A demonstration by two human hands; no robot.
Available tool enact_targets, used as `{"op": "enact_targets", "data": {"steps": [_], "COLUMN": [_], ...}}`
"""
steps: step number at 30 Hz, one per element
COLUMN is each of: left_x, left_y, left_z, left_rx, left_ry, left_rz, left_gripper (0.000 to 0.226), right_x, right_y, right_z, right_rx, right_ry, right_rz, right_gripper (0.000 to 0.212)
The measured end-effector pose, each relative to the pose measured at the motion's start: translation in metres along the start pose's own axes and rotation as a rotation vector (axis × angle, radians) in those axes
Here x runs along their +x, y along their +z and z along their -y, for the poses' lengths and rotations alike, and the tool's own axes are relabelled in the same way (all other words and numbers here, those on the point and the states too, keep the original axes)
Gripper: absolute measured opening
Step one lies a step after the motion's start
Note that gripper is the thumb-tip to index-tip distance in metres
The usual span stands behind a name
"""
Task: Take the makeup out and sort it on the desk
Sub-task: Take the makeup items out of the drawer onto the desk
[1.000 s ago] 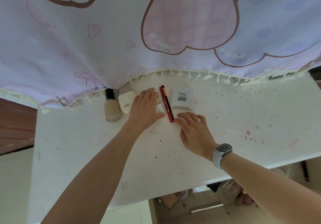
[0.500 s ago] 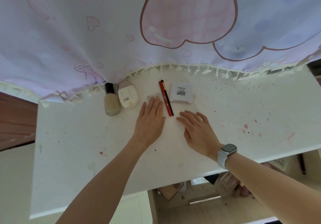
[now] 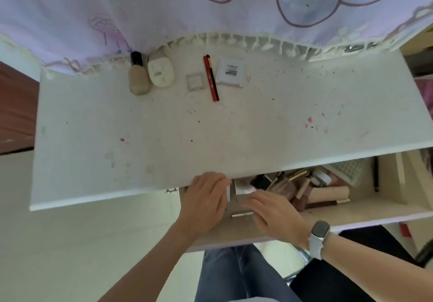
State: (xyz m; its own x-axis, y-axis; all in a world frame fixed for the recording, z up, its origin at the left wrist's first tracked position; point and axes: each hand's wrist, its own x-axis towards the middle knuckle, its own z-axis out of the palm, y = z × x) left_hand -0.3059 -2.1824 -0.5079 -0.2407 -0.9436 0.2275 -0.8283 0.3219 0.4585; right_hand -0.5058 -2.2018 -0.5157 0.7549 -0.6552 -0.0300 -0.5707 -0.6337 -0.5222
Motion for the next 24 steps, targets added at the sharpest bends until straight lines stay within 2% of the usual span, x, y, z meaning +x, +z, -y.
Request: {"op": "enact_targets", "data": {"steps": [3,6,9,11,13,14,16,18,21,24], "left_x": [-0.039,-0.044,-0.040,-0.036,-0.034,-0.031,-0.027,-0.024,-0.020,-0.018], "left_y": [0.026,0.059,0.084,0.097,0.110,0.114,0.118,0.115,0.112,0.108], "left_z": [-0.014,-0.004,0.018,0.026,0.027,0.026,0.023,0.021,0.022,0.022], "left_rx": [0.006,0.139,0.364,0.472,0.539,0.573,0.642,0.663,0.586,0.570], "left_ry": [0.068,-0.077,-0.216,-0.201,-0.174,-0.154,-0.111,-0.056,0.055,0.064], "left_rz": [0.223,0.411,0.585,0.651,0.682,0.699,0.661,0.562,0.403,0.370], "left_gripper": [0.015,0.048,0.066,0.075,0.080,0.080,0.079,0.074,0.053,0.048], "right_x": [-0.016,-0.002,0.020,0.027,0.028,0.028,0.027,0.028,0.029,0.026], "right_y": [0.029,0.050,0.064,0.071,0.077,0.079,0.085,0.087,0.088,0.086], "right_z": [-0.009,-0.025,-0.037,-0.042,-0.048,-0.050,-0.054,-0.057,-0.060,-0.063], "right_rx": [-0.133,-0.344,-0.466,-0.512,-0.563,-0.600,-0.655,-0.688,-0.684,-0.694], "right_ry": [-0.012,-0.045,0.043,0.077,0.092,0.086,0.022,-0.002,-0.028,-0.078], "right_rz": [0.153,0.090,0.041,0.087,0.130,0.109,0.008,-0.047,-0.085,-0.068], "right_gripper": [0.040,0.041,0.044,0.044,0.055,0.054,0.042,0.042,0.041,0.038]}}
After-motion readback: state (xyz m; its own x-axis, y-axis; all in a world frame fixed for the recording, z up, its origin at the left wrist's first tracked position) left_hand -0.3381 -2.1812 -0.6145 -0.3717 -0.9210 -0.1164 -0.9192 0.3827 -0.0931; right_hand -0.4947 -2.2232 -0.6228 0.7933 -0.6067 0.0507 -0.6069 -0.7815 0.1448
